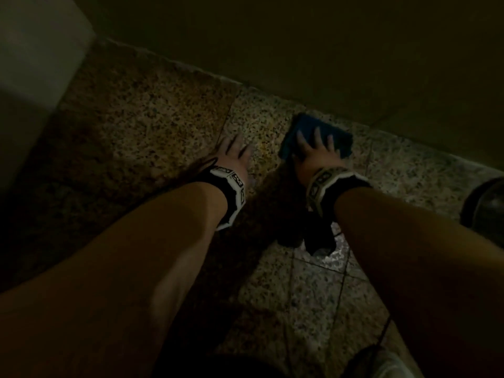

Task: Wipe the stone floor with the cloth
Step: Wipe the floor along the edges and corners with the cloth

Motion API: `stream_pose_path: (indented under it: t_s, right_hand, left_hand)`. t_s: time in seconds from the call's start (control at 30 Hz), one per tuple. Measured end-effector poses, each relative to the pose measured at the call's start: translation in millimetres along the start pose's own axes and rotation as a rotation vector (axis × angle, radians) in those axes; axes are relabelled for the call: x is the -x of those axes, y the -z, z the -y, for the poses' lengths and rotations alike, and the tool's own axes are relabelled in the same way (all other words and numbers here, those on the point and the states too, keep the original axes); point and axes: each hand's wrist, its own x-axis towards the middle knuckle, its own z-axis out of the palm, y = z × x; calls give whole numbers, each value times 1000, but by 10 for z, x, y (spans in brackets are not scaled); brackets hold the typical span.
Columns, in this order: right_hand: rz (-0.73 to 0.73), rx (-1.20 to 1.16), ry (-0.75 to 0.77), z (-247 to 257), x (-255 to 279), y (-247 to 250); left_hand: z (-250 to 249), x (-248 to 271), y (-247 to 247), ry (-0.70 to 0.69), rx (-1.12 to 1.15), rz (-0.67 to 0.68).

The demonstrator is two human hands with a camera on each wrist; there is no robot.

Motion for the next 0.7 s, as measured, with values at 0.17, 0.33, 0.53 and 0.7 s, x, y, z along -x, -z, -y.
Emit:
stream_pose_path:
  t_s: [0.17,0.33,0.53,0.7]
  right_hand:
    - [68,45,15,-41,-248,303]
    - [143,100,44,-45,-244,373]
    - [159,123,101,-92,-211,396]
    - [148,168,168,-209,-107,317]
  left_hand:
    - [-38,-24,-9,71,14,-1]
    - [-283,41,134,184,50,106]
    - [-362,181,22,221,185,121]
    - [-304,174,17,197,180,120]
